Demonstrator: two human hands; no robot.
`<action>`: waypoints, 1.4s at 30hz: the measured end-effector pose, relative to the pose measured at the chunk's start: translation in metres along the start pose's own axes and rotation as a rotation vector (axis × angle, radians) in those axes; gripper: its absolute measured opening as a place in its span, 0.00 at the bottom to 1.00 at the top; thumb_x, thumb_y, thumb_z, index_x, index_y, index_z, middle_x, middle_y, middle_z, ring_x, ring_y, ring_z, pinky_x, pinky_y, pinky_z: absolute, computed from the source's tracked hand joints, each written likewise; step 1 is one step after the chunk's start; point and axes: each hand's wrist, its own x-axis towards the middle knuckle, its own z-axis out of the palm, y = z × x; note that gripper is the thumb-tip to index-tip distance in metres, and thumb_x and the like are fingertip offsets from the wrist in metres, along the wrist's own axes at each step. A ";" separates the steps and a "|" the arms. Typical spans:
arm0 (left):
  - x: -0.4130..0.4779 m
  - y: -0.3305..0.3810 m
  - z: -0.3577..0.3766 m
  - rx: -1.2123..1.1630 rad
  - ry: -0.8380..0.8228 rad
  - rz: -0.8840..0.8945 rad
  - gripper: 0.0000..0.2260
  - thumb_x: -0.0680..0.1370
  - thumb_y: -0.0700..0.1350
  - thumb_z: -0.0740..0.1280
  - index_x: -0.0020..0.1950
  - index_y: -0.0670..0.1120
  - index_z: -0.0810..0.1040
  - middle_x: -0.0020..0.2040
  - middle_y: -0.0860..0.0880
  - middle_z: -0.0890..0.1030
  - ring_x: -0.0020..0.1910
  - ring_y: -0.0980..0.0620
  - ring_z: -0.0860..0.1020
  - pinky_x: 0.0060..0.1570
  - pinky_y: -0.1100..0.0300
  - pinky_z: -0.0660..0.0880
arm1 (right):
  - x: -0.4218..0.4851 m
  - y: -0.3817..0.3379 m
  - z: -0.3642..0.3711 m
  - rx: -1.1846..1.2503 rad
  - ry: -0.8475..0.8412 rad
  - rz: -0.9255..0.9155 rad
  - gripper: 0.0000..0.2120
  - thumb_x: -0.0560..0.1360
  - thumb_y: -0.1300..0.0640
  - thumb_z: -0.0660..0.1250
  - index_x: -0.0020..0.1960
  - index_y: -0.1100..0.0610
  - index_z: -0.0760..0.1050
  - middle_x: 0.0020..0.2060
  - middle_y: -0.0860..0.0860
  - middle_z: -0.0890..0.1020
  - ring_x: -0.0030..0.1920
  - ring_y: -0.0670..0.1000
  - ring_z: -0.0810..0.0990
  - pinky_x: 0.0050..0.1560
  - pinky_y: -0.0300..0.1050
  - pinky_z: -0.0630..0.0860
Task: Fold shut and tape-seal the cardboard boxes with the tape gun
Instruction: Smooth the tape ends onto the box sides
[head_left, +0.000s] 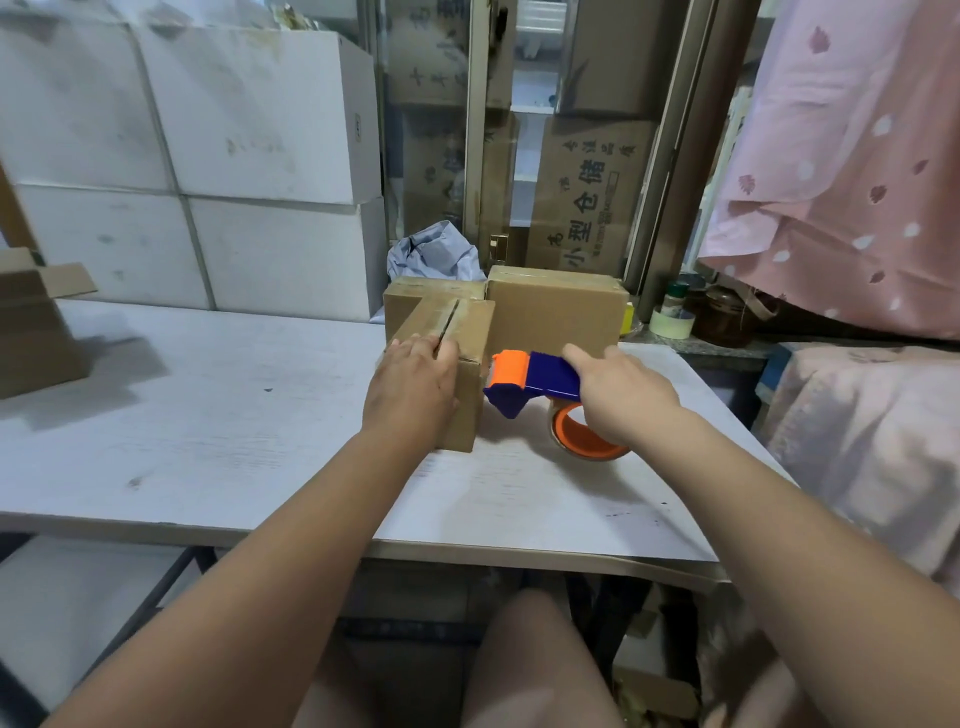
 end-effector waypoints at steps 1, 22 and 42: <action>0.001 -0.001 0.000 0.004 -0.015 0.015 0.24 0.76 0.52 0.68 0.68 0.48 0.64 0.68 0.45 0.69 0.66 0.46 0.66 0.68 0.54 0.62 | 0.002 -0.002 -0.003 -0.022 -0.009 -0.001 0.19 0.77 0.62 0.57 0.65 0.48 0.61 0.50 0.57 0.70 0.47 0.58 0.70 0.42 0.50 0.69; 0.003 0.030 0.031 -0.087 0.145 0.284 0.25 0.61 0.59 0.75 0.50 0.43 0.80 0.41 0.46 0.84 0.58 0.38 0.78 0.61 0.39 0.68 | 0.026 -0.037 -0.051 -0.319 -0.226 -0.003 0.18 0.77 0.59 0.59 0.67 0.52 0.70 0.60 0.57 0.74 0.61 0.60 0.73 0.50 0.49 0.71; 0.018 0.005 0.006 0.091 -0.249 0.468 0.36 0.68 0.72 0.58 0.68 0.51 0.68 0.59 0.49 0.80 0.75 0.43 0.54 0.70 0.48 0.50 | 0.043 -0.003 -0.028 -0.219 -0.711 -0.122 0.17 0.73 0.66 0.67 0.61 0.60 0.75 0.45 0.55 0.82 0.38 0.53 0.81 0.29 0.38 0.75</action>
